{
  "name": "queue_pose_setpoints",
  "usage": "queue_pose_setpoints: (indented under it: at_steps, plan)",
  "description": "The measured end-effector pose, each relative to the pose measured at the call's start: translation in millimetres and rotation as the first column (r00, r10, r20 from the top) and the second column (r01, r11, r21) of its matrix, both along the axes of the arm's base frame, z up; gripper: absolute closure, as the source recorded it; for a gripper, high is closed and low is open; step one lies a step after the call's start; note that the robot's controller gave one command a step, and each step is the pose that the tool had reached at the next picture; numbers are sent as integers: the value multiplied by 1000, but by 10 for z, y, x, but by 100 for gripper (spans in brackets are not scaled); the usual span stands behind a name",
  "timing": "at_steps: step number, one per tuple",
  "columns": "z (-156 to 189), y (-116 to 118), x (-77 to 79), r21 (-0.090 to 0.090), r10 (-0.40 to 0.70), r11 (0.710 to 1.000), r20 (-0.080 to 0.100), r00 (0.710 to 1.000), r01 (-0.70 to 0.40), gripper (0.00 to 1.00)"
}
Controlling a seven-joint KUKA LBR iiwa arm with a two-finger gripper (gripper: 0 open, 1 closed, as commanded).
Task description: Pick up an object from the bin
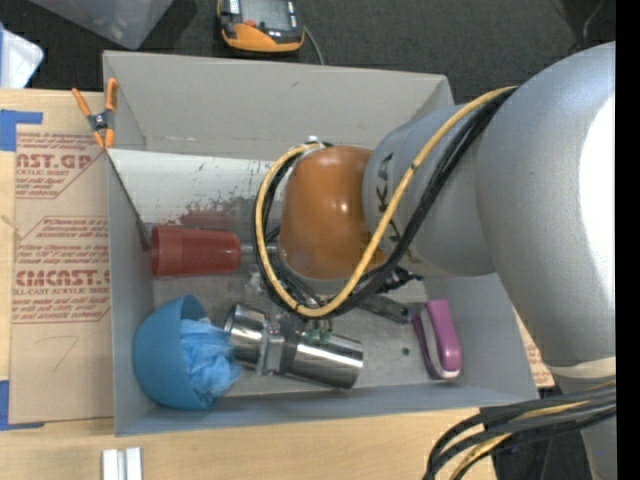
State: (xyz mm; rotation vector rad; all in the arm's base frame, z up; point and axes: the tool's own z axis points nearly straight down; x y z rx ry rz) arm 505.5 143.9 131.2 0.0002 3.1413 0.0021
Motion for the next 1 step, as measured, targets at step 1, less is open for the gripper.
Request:
queue_pose_setpoints:
  at_steps: [1]
  plan:
    - [-314,58,-57,1,-156,988,0,988,156,0]
